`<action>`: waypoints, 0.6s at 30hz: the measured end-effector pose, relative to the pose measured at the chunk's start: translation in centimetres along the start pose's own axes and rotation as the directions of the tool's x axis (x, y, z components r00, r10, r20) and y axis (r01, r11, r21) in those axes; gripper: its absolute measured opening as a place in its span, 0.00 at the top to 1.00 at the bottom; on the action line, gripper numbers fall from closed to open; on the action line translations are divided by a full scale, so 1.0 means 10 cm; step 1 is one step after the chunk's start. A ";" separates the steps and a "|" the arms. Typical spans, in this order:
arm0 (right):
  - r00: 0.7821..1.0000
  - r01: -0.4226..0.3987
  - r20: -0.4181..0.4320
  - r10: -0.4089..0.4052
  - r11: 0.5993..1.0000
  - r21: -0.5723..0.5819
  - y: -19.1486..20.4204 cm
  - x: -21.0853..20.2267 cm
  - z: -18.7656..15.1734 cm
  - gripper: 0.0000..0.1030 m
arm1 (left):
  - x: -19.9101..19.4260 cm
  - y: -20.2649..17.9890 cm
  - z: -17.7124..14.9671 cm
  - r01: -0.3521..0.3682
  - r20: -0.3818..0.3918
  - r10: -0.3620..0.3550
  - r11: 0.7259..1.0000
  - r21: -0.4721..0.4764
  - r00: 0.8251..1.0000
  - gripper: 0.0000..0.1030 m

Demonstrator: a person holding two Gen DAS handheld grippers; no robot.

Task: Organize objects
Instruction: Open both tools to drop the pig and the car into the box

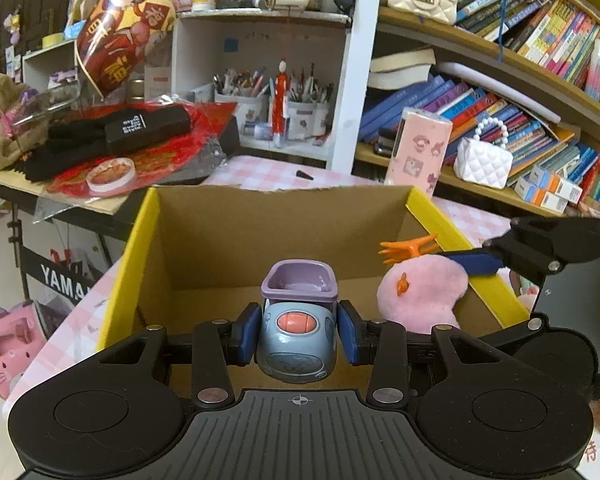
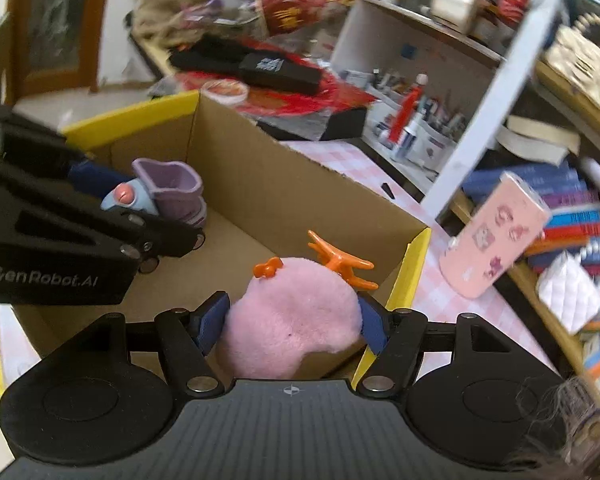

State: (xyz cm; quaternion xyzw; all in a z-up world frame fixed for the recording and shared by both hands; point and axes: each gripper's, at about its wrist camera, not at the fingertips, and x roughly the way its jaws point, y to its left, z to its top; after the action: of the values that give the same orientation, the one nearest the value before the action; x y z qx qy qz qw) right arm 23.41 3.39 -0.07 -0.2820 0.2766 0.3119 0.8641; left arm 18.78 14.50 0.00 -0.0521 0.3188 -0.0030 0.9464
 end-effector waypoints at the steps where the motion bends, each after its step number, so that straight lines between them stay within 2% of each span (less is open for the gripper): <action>1: 1.000 -0.008 -0.010 0.008 1.000 -0.014 0.00 0.02 0.00 0.36 | 0.02 0.00 0.00 0.002 -0.004 -0.002 1.000 0.005 1.000 0.62; 6: 1.000 -0.013 -0.021 0.013 1.000 -0.022 -0.01 0.03 0.02 0.35 | 0.05 -0.02 -0.02 0.016 -0.030 -0.016 1.000 0.018 0.999 0.61; 8: 1.000 0.003 0.009 -0.003 1.000 0.003 -0.01 -0.01 0.01 0.29 | 0.02 -0.02 -0.01 0.006 -0.018 -0.006 1.000 0.017 1.000 0.56; 11: 0.998 0.025 0.062 -0.028 0.998 0.052 -0.03 -0.14 0.00 0.28 | -0.13 -0.03 0.02 0.004 0.053 -0.005 1.000 0.022 0.999 0.40; 16: 0.982 0.089 0.153 -0.108 0.988 0.125 -0.04 -0.46 0.04 0.28 | -0.46 -0.04 0.08 0.004 0.167 -0.008 1.000 0.022 0.986 0.37; 18: 0.971 0.118 0.185 -0.152 0.976 0.181 -0.05 -0.63 0.05 0.28 | -0.60 -0.02 0.08 0.007 0.204 -0.008 1.000 0.004 0.979 0.32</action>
State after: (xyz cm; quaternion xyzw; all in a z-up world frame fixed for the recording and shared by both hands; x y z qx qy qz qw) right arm 19.78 0.98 4.53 -0.1936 0.1950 0.2540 0.9274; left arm 14.51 14.62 4.27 -0.0515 0.2197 -0.0017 0.9742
